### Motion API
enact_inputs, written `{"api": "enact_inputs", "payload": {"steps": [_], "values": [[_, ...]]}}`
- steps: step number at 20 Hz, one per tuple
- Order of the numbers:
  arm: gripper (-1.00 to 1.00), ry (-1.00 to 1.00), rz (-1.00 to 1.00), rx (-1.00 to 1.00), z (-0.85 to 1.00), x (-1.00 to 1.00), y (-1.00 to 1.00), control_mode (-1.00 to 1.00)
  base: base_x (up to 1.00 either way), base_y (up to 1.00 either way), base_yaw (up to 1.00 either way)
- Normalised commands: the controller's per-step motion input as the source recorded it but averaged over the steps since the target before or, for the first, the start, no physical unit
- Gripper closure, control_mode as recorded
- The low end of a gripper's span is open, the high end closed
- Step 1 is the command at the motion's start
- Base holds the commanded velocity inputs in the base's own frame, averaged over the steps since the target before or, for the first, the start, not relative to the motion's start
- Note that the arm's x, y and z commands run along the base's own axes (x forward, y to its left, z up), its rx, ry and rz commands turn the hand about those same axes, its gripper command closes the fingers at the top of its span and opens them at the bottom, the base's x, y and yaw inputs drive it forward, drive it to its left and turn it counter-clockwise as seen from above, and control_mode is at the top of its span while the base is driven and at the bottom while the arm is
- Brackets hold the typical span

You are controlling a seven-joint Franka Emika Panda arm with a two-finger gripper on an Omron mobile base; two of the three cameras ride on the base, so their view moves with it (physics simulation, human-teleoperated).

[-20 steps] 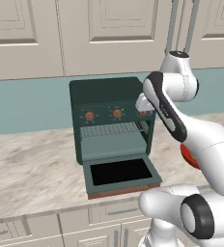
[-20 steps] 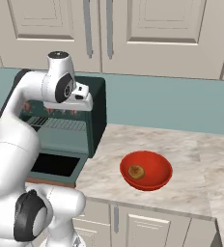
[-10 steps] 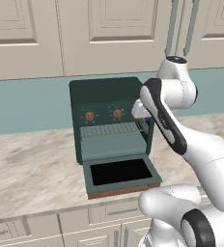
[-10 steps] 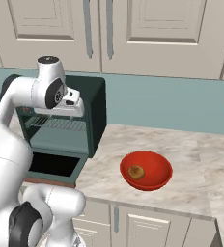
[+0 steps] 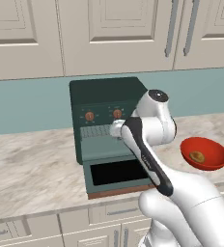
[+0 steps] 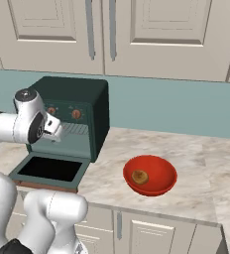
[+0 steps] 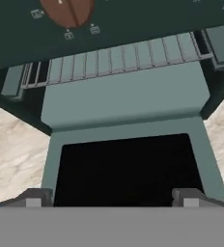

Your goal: Pick up the heated bread from the toaster oven and place it in the bowl. Then move the bread bowl to the dining counter.

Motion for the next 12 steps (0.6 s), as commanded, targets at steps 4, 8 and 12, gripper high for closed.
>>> {"api": "enact_inputs", "payload": {"steps": [4, 8, 12], "values": [[-1.0, -0.26, -0.14, 0.01, -0.42, 0.21, 0.35, -1.0, 0.0, 0.0, 0.0], [-1.0, -0.26, -0.06, -0.01, -0.22, 0.32, 0.23, -1.0, 0.0, 0.0, 0.0], [-1.0, -0.2, 0.0, -0.04, -0.03, 0.03, 0.08, -1.0, 0.0, 0.0, 0.0]]}}
